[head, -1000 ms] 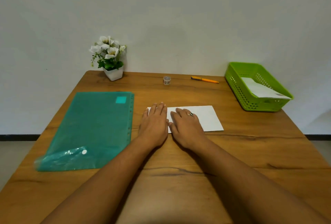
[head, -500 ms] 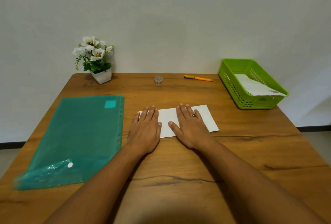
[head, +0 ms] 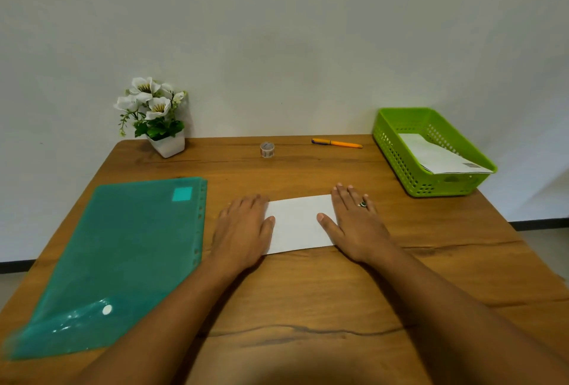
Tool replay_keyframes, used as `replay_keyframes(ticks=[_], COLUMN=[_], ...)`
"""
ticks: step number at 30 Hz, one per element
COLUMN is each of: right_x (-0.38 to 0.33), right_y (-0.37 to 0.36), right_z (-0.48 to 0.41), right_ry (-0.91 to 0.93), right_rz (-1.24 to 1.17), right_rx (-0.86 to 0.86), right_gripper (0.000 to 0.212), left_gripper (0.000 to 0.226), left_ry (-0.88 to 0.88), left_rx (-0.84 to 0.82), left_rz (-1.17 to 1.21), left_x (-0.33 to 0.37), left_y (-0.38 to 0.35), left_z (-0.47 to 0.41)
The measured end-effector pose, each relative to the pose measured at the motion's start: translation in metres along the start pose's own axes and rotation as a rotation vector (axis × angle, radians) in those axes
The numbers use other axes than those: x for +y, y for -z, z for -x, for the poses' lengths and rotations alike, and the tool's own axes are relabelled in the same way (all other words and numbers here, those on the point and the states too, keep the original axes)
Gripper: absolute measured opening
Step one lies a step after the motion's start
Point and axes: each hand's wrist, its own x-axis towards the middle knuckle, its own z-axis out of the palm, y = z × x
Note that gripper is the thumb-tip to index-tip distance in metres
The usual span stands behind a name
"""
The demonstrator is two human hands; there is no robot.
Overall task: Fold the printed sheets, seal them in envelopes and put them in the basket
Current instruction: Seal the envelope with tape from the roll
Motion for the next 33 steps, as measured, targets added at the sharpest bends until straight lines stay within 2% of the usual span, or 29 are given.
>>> replay_keyframes(ticks=[5, 10, 16, 21, 27, 29, 31, 33], right_x=[0.002, 0.005, 0.004, 0.006, 0.002, 0.003, 0.001, -0.004], right_y=[-0.004, -0.008, -0.007, -0.007, -0.001, 0.002, 0.006, 0.006], right_z=[0.000, -0.002, -0.003, -0.002, 0.002, 0.006, 0.014, 0.022], right_ry=[0.010, 0.013, 0.008, 0.016, 0.004, 0.019, 0.103, 0.167], right_rz=[-0.011, -0.016, -0.025, -0.035, -0.135, -0.230, -0.237, -0.249], right_rx=[0.038, 0.061, 0.056, 0.062, 0.094, 0.191, 0.301, 0.342], right_gripper=[0.081, 0.081, 0.081, 0.082, 0.083, 0.076, 0.063, 0.048], left_gripper=[0.048, 0.043, 0.015, 0.009, 0.007, 0.012, 0.017, 0.018], left_ry=[0.062, 0.078, 0.073, 0.044, -0.033, -0.009, 0.007, 0.011], left_rx=[0.113, 0.094, 0.055, 0.102, 0.177, 0.166, 0.158, 0.153], left_rz=[0.187, 0.070, 0.008, 0.092, 0.314, 0.415, 0.478, 0.530], left_x=[-0.012, -0.021, -0.026, -0.015, 0.002, 0.007, 0.013, 0.018], left_y=[0.013, 0.016, 0.008, 0.019, 0.023, 0.022, 0.022, 0.021], left_z=[-0.074, -0.148, -0.179, -0.149, -0.057, -0.027, 0.001, 0.025])
